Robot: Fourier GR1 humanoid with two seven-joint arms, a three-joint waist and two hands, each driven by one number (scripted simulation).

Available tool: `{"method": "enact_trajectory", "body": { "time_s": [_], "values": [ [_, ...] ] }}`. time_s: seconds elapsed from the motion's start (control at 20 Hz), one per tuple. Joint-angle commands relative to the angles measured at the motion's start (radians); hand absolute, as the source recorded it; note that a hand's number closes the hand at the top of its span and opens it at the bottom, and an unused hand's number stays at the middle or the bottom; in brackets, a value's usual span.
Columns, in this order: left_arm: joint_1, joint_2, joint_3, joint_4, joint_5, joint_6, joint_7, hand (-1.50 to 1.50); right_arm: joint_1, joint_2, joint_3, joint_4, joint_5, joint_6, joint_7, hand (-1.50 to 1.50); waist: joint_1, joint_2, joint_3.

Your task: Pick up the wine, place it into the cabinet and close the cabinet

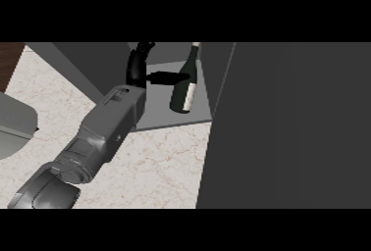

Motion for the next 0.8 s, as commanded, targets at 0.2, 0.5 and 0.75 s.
{"method": "enact_trajectory", "body": {
  "time_s": [0.2,0.5,0.75],
  "values": [
    [-0.036,0.04,0.073,-0.048,0.064,-0.175,-0.036,1.5,0.041,-0.023,0.01,-0.134,-0.019,-0.002,0.05,-1.5,0.011,-0.003,-0.002],
    [-0.027,-0.022,0.087,-0.065,0.074,-0.285,-0.078,1.5,0.093,-0.047,-0.008,-0.161,-0.027,-0.014,0.056,-1.5,0.04,-0.018,0.0],
    [-0.059,-0.045,0.097,-0.069,0.078,-0.328,-0.037,-1.5,0.076,-0.05,-0.05,-0.197,-0.043,-0.015,0.097,-1.5,0.07,-0.025,0.0]
  ]
}}
